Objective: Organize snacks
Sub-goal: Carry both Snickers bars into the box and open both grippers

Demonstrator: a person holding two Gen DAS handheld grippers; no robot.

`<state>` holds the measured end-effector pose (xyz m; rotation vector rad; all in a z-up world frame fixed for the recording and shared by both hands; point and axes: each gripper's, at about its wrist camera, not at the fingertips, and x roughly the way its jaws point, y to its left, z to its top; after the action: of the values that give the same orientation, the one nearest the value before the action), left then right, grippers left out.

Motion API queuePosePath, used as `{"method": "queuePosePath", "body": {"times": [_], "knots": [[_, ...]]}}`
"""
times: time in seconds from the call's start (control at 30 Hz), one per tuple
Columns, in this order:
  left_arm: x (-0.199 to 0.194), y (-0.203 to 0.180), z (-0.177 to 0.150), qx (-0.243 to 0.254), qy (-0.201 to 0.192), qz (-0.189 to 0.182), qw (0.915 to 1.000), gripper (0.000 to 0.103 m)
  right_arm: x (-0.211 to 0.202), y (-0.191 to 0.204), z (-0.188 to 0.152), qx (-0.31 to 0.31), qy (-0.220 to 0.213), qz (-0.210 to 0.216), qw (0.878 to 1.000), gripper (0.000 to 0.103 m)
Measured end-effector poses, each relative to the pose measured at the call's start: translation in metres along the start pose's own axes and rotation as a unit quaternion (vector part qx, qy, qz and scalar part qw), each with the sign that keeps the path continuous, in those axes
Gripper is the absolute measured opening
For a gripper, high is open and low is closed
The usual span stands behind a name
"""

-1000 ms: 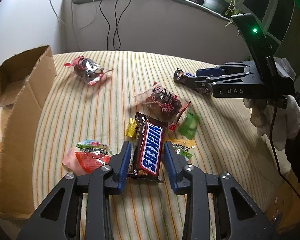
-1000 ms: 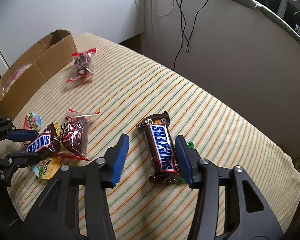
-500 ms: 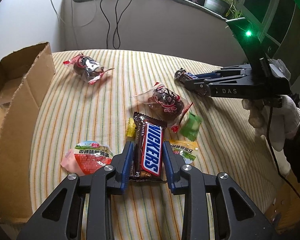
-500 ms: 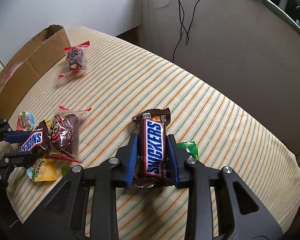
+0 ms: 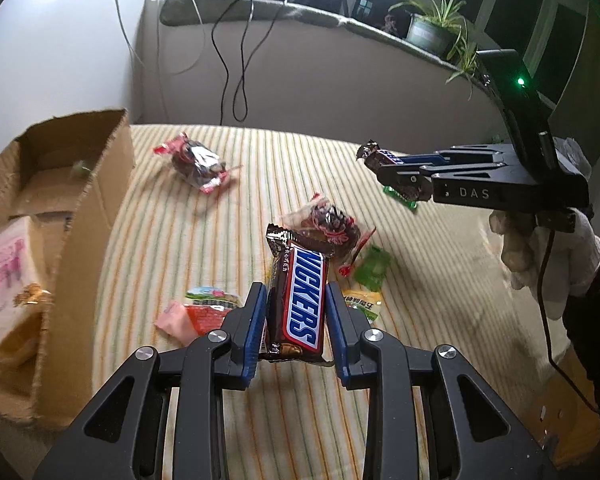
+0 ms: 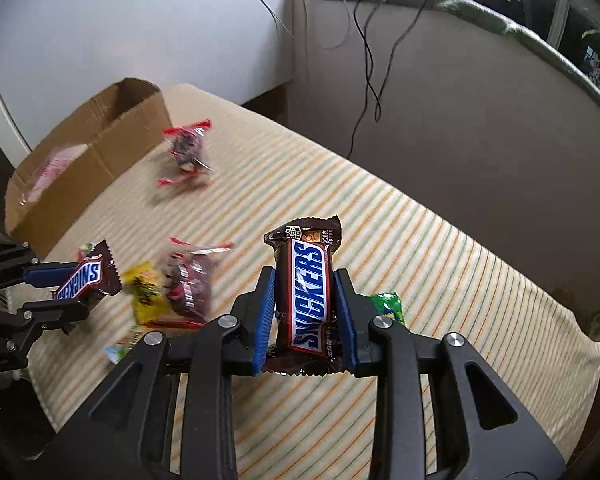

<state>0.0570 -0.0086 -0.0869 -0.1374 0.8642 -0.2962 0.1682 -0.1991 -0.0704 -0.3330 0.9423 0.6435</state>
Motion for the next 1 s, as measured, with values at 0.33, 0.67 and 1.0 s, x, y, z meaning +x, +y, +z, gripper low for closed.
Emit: {"method": "queuePosePath", "body": {"times": [0.33, 0.67, 1.0], "knots": [[-0.041, 0.023, 0.004, -0.018, -0.044, 0.015, 0.9988, 0.028, -0.026, 0.046, 0.022, -0.031, -0.029, 0.020, 0.999, 0.030], [-0.073, 0.070, 0.002, -0.053, -0.074, 0.058, 0.9942, 0.028, -0.023, 0.105, 0.056, -0.066, -0.046, 0.052, 0.995, 0.030], [-0.093, 0.120, -0.006, -0.087, -0.088, 0.106, 0.9866, 0.028, 0.001, 0.162, 0.091, -0.100, -0.047, 0.080, 0.991, 0.030]]}}
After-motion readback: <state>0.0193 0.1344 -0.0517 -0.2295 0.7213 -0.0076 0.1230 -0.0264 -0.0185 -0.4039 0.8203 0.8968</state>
